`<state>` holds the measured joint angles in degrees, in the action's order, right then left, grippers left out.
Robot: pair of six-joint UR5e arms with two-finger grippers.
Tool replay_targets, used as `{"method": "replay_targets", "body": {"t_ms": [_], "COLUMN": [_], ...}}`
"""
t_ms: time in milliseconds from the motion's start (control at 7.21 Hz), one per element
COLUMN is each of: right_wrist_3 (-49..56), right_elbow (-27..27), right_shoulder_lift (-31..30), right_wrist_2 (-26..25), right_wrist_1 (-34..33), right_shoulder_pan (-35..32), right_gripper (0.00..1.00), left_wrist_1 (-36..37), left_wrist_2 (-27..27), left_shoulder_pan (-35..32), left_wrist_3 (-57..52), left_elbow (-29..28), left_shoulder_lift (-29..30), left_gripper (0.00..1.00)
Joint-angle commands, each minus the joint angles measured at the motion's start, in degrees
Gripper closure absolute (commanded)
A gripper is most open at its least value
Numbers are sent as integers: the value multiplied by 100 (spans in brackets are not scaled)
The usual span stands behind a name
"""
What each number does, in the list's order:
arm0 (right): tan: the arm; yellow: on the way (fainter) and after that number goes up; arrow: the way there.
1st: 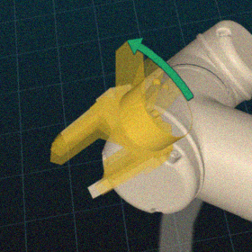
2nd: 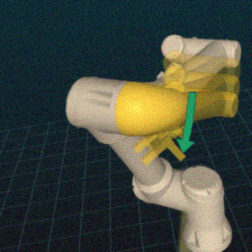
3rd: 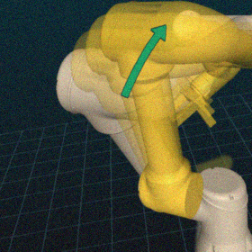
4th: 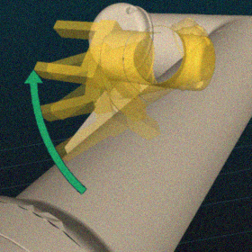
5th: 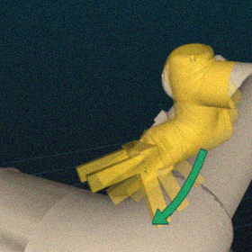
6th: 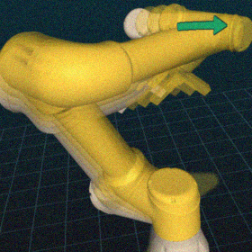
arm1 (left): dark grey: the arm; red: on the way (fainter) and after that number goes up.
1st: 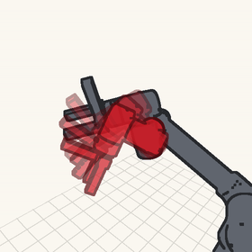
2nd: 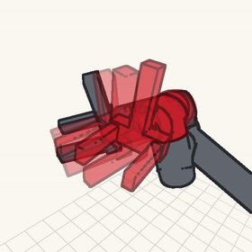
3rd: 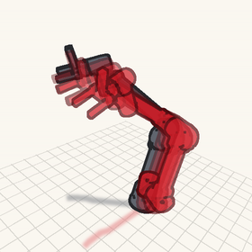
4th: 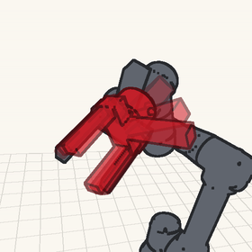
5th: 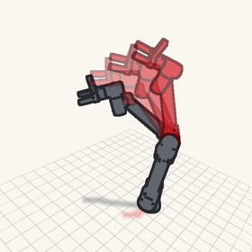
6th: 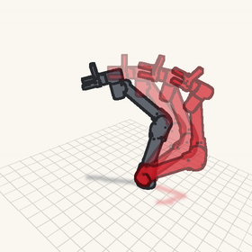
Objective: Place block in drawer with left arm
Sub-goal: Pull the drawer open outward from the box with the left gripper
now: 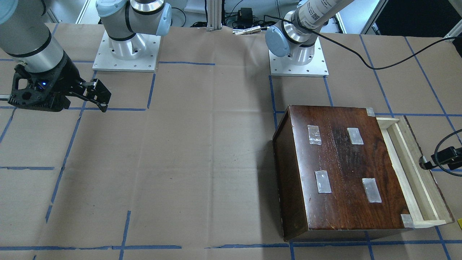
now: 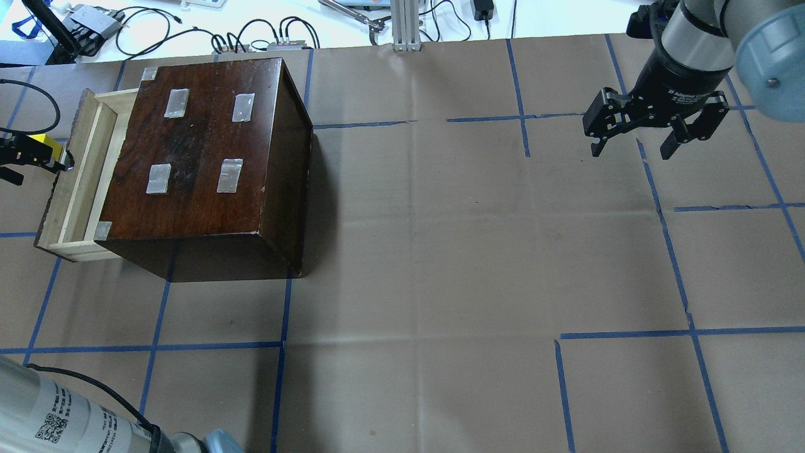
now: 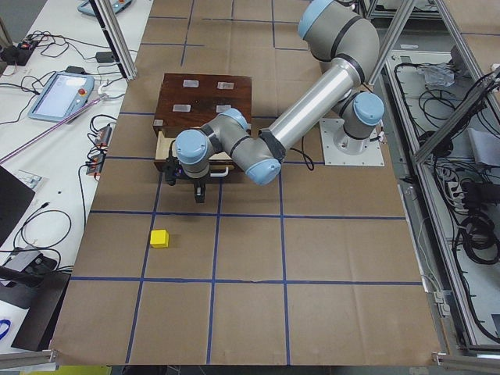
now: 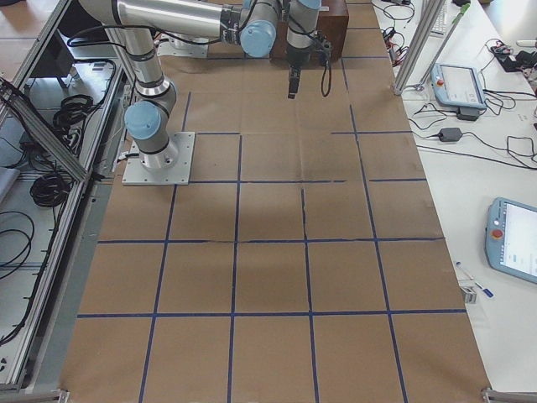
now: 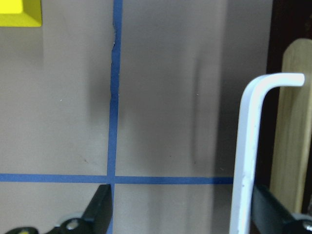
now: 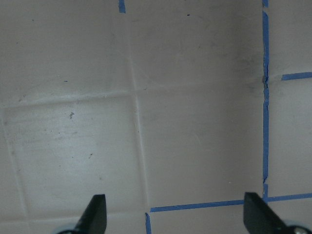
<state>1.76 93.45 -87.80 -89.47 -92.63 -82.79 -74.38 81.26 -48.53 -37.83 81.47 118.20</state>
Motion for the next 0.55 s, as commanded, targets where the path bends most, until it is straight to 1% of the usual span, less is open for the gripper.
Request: {"method": "replay_targets", "body": {"t_ms": [0, 416], "right_wrist_3": [0, 0], "right_elbow": [7, 7], "right_shoulder_lift": [0, 0], "right_wrist_2": [0, 0], "right_wrist_1": [-1, -1], "right_shoulder_pan": [0, 0], "right_gripper": [0, 0], "left_wrist_1": [11, -68], "left_wrist_2": [100, 259], "left_shoulder_pan": [18, 27], "left_wrist_3": [-23, -32], "left_elbow": [-17, -403], "left_shoulder_lift": [-7, -7], "left_gripper": [1, 1]}}
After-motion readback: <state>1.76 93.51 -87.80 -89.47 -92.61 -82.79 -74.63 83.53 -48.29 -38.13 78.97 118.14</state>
